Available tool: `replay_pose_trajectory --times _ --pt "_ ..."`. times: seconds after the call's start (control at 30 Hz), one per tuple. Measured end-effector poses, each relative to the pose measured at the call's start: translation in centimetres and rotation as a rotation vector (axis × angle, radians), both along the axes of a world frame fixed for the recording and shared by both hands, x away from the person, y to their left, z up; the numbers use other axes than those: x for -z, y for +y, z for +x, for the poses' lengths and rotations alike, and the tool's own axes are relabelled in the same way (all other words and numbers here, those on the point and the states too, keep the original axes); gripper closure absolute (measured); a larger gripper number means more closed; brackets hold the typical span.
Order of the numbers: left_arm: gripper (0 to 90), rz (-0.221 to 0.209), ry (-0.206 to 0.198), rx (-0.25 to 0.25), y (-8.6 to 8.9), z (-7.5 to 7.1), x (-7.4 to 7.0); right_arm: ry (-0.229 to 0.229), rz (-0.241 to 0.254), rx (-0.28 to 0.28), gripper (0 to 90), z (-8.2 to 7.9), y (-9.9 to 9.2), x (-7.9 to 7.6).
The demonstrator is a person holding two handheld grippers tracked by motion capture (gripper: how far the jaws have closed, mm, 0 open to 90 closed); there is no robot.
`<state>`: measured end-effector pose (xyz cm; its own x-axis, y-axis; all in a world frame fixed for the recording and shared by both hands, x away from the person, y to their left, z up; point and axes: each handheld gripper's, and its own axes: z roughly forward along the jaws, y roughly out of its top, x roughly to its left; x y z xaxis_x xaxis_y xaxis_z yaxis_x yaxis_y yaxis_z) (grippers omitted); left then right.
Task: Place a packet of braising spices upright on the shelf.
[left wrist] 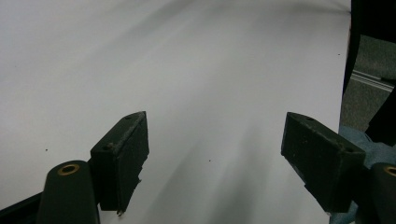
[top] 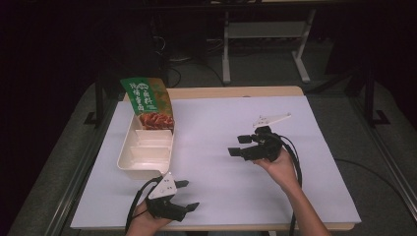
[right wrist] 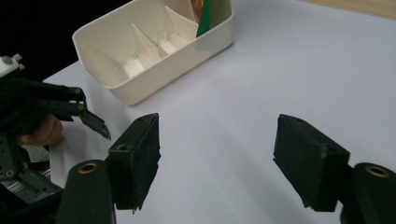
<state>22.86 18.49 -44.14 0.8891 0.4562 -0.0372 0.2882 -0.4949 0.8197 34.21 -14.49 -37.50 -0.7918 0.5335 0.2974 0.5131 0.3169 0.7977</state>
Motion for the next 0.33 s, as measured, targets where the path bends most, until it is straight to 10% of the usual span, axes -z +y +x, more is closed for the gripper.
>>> replay_pose_trajectory --times 0.33 --pt "22.5 0.000 0.000 -0.003 0.1 0.0 0.0 -0.008 -0.043 0.033 27.6 -3.0 -2.1 3.2"
